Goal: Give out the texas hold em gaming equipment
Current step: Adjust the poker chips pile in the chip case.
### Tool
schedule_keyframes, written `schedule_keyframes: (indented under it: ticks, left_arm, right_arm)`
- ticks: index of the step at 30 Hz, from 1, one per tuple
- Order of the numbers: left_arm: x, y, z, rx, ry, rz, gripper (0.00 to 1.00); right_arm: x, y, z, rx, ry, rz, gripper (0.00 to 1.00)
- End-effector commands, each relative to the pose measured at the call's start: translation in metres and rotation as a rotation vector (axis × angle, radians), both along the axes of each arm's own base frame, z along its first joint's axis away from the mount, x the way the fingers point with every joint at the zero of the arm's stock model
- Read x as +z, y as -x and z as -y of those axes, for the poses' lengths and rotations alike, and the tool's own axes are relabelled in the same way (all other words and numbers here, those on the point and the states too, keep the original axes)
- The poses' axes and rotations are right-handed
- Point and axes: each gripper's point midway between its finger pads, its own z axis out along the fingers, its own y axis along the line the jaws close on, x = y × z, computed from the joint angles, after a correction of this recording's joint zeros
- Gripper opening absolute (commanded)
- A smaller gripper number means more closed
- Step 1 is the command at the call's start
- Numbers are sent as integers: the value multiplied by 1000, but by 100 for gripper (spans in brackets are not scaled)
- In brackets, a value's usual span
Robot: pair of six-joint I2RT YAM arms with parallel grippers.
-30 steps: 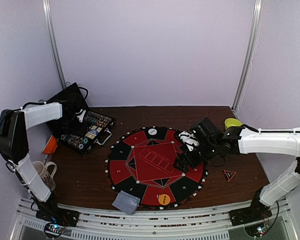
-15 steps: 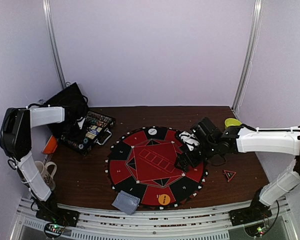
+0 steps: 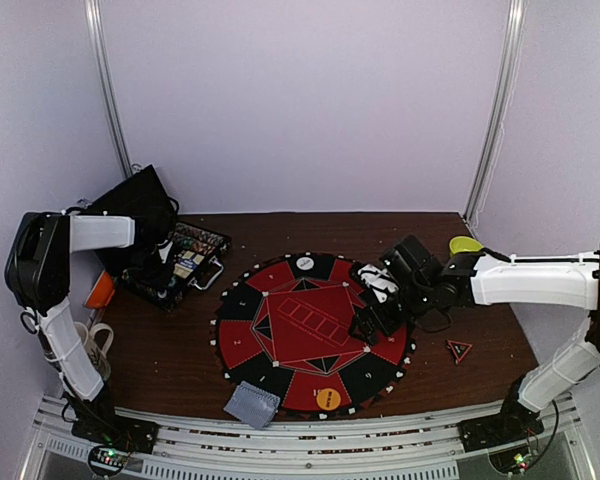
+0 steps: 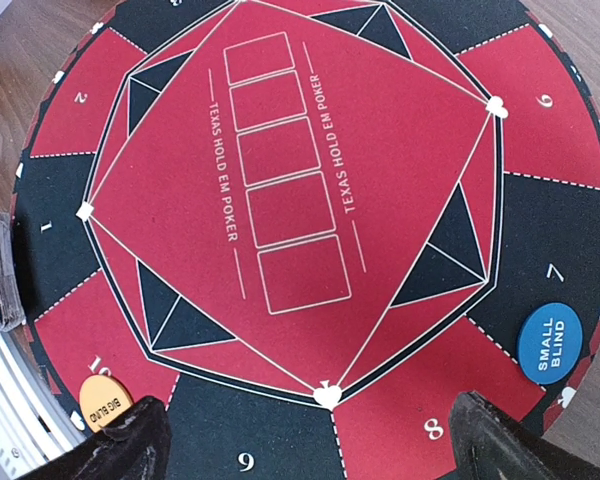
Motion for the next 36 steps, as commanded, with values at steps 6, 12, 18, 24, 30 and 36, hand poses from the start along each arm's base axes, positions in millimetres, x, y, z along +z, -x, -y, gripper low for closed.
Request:
schedule_keyframes:
  ticks: [6,12,18,24,30,36]
  left_arm:
    - [-14,1,25,-109,73,12,39]
    - [-11,5,23,-118,34,19,39]
    - [0,3,27,-132,36,39,39]
    - [-1,8,30,-141,46,32,39]
    - [2,11,26,-129,24,42,40]
    - [6,12,31,-143,21,41,41]
  right_arm:
    - [-5,-1,2,-1,19,-26,100]
    - [-7,-2,2,0,30,-30,100]
    - [-9,-2,-1,10,27,-43,100]
    - [-10,-1,0,11,32,-49,100]
    - [-9,-1,2,11,37,-45,100]
    - [-11,0,2,12,37,-53,100]
